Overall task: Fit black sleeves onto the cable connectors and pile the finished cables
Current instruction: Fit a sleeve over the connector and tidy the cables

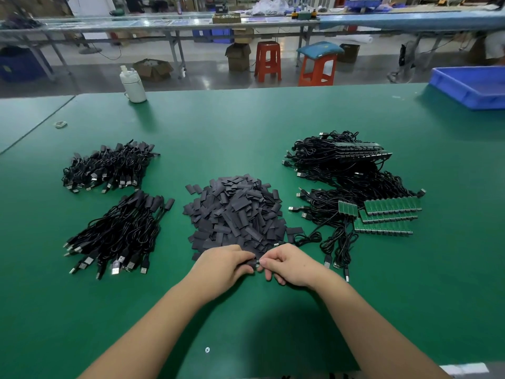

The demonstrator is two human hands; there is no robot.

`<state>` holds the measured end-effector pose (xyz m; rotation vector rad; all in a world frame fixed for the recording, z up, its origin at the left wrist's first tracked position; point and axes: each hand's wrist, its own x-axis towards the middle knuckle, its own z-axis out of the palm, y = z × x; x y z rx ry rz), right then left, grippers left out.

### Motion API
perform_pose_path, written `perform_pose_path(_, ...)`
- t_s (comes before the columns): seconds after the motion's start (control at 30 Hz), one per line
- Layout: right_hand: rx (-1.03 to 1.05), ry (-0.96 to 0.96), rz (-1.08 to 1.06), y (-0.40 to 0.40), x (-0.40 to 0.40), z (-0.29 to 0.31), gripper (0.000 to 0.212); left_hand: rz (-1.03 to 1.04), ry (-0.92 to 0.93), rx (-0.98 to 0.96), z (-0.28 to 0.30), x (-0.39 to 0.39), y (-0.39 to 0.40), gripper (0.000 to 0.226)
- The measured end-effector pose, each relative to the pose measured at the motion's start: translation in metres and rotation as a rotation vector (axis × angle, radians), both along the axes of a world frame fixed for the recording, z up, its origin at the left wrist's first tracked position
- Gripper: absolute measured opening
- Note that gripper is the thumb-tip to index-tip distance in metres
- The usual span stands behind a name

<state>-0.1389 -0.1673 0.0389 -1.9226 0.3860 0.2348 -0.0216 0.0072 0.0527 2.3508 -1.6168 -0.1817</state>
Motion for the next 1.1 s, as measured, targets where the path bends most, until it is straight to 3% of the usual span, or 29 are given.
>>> perform_pose_path(0.3, 0.062, -0.018, -0.026, -0.002, -0.002, 0.013, 0.02, -0.076, 0.009, -0.173, 0.002, -0.005, 0.002, 0.028)
perform_pose_path(0.93, 0.196, 0.048, -0.054, 0.004, 0.002, 0.011, 0.022, -0.007, -0.047, -0.085, -0.017, -0.014, -0.008, 0.023)
perform_pose_path(1.03, 0.089, 0.076, -0.06, 0.004, 0.003, 0.016, 0.022, 0.005, -0.052, -0.024, -0.017, -0.015, -0.01, 0.024)
perform_pose_path(1.1, -0.125, 0.105, -0.042, 0.001, 0.003, 0.019, 0.024, 0.03, -0.06, -0.005, -0.016, -0.016, -0.012, 0.023)
